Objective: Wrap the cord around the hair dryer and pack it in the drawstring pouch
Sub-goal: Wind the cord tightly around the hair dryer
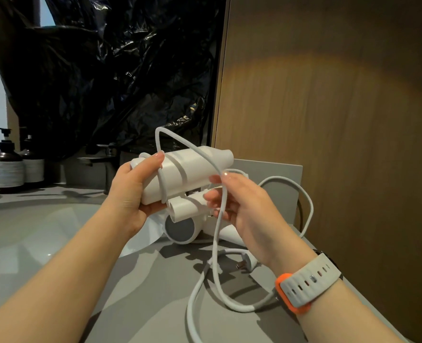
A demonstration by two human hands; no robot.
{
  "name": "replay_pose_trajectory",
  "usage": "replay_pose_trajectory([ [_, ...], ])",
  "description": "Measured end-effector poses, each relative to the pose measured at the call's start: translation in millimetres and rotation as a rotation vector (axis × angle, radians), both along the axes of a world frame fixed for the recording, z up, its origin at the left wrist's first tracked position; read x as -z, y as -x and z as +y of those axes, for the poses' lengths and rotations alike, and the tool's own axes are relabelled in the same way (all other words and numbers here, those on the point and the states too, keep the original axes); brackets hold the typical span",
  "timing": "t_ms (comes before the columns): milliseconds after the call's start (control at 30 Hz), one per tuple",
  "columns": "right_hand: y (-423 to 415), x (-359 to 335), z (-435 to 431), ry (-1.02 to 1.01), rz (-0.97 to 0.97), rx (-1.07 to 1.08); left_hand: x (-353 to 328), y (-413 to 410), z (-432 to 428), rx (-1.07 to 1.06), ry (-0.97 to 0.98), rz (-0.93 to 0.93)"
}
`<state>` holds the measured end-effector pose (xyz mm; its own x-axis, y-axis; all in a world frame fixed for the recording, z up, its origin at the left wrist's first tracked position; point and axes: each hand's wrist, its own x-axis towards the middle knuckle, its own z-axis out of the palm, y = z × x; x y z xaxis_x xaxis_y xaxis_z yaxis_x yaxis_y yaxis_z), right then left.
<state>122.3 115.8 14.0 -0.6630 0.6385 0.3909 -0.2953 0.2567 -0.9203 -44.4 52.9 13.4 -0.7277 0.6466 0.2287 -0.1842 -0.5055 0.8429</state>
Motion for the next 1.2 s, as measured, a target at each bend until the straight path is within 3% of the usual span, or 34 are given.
replay_pose_trajectory([
  [133, -5.8, -6.9, -5.0, 0.123, 0.141, -0.097, 0.9, 2.4, 0.7, -0.008, -0.001, 0.001],
  [467, -0.8, 2.1, -7.2, -0.347, -0.252, 0.035, 1.1, 9.3, -5.1, -0.007, -0.078, -0.224],
  [600, 1.8, 1.5, -5.3, -0.34, -0.238, 0.118, 1.3, 8.6, -5.2, -0.018, -0.081, -0.241],
  [767, -2.9, 2.1, -7.8, -0.427, -0.255, 0.064, 0.0, 5.8, -6.1, 0.005, -0.135, -0.281],
  [1200, -0.7, 10.1, 8.4, -0.312, -0.457, 0.07, -0.7, -0.2, -8.1, 0.14, -0.162, -0.396],
])
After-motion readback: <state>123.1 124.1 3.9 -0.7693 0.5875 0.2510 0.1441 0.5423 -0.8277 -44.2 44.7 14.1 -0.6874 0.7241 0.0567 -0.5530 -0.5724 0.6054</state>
